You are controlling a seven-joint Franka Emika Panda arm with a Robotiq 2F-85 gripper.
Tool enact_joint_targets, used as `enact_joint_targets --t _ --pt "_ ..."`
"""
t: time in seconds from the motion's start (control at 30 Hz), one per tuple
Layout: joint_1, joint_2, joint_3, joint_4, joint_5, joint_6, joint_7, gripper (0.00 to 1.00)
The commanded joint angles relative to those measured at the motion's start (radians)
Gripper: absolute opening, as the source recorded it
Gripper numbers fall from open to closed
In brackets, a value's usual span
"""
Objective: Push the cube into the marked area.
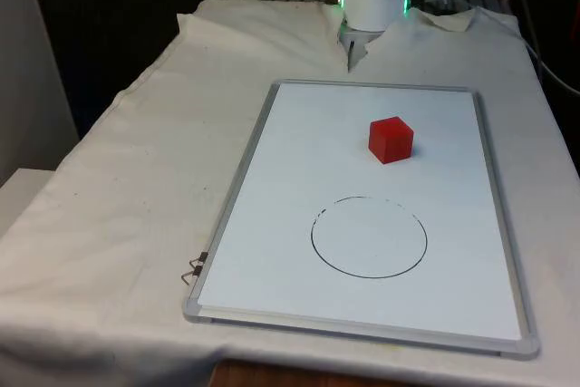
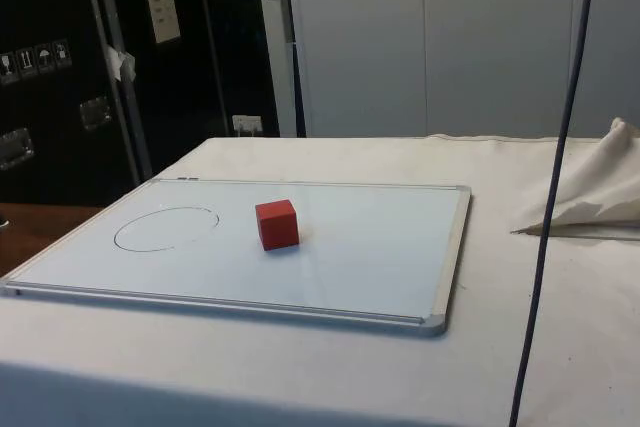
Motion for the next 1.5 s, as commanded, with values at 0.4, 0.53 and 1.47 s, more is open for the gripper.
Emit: enact_joint_targets --t 0.4,0.53,1.47 --pt "0.000 0.000 0.000 0.000 0.000 0.000 0.001 0.33" --pt "0.000 0.000 0.000 0.000 0.000 0.000 0.001 0.19" --pt "0.002 -0.096 0.036 -0.287 -0.004 0.233 -0.003 0.00"
